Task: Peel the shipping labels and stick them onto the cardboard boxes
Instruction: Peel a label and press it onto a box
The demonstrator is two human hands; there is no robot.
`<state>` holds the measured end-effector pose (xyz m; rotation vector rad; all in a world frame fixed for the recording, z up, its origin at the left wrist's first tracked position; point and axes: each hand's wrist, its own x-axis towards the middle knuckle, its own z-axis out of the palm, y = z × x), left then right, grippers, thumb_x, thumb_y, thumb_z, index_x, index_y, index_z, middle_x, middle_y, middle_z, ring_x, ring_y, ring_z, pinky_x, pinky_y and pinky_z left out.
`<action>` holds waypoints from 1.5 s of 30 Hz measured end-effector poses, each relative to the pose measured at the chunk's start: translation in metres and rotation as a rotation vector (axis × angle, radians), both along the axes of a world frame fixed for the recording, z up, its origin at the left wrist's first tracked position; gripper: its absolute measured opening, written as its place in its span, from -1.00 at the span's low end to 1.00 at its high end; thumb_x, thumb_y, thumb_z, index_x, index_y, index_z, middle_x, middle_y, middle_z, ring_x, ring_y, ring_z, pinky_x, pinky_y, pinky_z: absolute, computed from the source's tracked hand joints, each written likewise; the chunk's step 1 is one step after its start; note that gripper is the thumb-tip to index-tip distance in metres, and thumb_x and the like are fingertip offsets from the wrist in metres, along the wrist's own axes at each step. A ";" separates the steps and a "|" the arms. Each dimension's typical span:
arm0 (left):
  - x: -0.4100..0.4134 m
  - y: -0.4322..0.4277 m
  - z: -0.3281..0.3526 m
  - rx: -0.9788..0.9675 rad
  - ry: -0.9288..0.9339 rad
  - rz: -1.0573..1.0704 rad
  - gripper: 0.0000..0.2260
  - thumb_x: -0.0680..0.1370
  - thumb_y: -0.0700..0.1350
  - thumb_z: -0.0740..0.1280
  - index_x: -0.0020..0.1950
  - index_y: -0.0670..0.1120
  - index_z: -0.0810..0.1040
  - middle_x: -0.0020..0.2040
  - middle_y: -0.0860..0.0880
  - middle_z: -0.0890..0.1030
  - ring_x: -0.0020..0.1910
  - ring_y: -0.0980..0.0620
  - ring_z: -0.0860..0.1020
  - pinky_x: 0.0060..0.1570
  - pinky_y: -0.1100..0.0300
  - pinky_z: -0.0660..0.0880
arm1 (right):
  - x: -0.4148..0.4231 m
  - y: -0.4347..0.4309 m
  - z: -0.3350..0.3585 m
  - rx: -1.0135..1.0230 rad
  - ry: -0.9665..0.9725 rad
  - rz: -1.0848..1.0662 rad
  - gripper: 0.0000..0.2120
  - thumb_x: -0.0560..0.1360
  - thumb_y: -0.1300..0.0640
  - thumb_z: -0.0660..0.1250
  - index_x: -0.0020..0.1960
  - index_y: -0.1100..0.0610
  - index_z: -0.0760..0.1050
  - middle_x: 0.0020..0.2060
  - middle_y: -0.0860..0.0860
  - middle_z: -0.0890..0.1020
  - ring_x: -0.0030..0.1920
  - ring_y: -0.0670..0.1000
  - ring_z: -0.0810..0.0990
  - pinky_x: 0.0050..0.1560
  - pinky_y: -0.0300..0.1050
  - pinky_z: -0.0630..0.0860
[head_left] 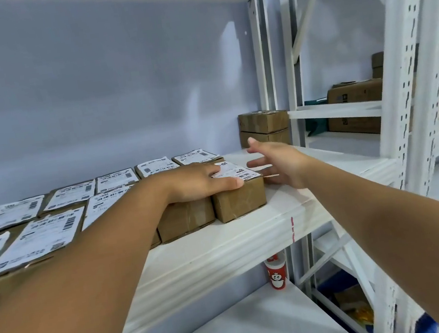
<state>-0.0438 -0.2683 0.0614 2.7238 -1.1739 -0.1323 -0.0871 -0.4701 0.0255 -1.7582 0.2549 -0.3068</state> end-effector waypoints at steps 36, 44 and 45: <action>0.006 -0.005 -0.002 -0.177 -0.356 -0.160 -0.34 0.20 0.58 0.04 -0.06 0.14 0.56 -0.10 0.21 0.57 -0.05 0.22 0.51 -0.03 0.10 0.50 | 0.137 -0.111 0.004 -0.639 -0.267 -0.716 -0.47 0.38 0.02 0.49 0.20 0.01 0.26 0.25 0.13 0.18 0.17 0.19 0.42 0.13 0.01 0.54; -0.005 -0.008 -0.010 -0.088 -0.480 -0.098 -0.56 0.38 0.38 0.21 0.06 0.10 0.45 0.04 0.12 0.48 0.06 0.07 0.43 0.06 0.06 0.46 | 0.081 -0.072 0.009 -0.439 -0.326 -0.812 -0.44 0.38 -0.07 0.43 0.23 0.03 0.22 0.25 0.15 0.18 0.03 0.18 0.48 0.02 -0.13 0.48; -0.004 -0.007 -0.011 -0.079 -0.505 -0.085 -0.58 0.41 0.35 0.21 0.08 0.09 0.45 0.07 0.10 0.48 0.08 0.05 0.44 0.07 0.06 0.46 | 0.074 -0.068 0.009 -0.406 -0.321 -0.808 -0.45 0.38 -0.06 0.43 0.22 0.02 0.22 0.25 0.14 0.18 0.01 0.17 0.48 -0.02 -0.14 0.47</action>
